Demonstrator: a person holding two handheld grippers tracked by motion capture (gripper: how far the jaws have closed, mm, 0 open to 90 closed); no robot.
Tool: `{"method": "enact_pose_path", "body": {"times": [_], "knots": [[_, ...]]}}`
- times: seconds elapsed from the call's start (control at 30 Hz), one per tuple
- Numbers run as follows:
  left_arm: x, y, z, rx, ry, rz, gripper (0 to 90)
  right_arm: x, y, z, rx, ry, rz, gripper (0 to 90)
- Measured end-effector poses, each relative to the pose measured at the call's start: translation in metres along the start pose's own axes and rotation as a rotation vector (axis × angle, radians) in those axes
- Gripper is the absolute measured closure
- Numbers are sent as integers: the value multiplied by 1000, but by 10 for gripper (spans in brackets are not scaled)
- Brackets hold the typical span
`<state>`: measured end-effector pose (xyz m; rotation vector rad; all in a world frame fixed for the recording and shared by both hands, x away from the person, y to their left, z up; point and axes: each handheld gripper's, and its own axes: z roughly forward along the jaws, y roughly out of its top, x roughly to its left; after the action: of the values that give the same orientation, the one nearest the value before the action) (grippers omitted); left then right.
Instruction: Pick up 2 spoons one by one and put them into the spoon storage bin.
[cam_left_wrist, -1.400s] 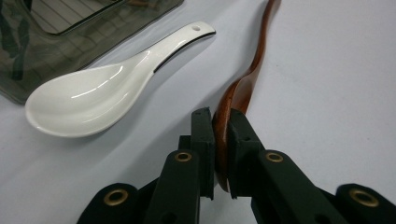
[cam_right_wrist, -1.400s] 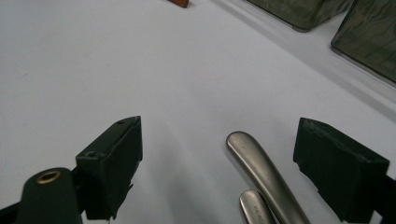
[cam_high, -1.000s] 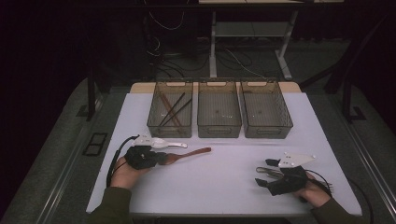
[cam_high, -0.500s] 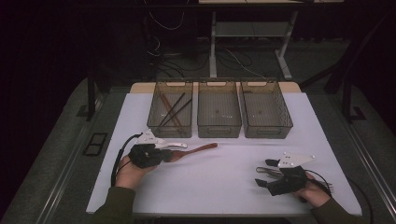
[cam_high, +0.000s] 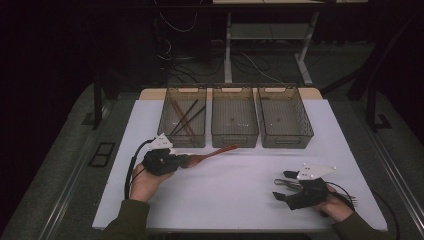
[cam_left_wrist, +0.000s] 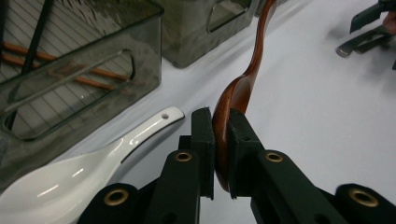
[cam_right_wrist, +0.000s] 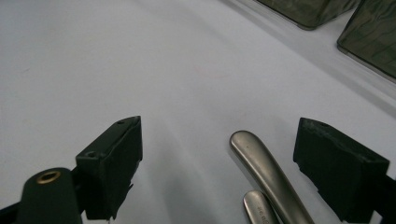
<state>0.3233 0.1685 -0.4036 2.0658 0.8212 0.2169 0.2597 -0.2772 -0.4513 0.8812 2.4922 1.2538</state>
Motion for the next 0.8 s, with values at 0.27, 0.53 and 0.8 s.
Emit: {"method": "enact_pose_path", "body": {"times": [0.27,0.53,0.8], "knots": [[1,15,5,-10,21,0,823,-1,0,-1,-1,-1,2,156],[3,37,11,-18,44,-1,823,-1,0,-1,-2,-1,1,156],[6,65,20,-26,79,8,823,-1,0,-2,-7,-1,4,156]]}}
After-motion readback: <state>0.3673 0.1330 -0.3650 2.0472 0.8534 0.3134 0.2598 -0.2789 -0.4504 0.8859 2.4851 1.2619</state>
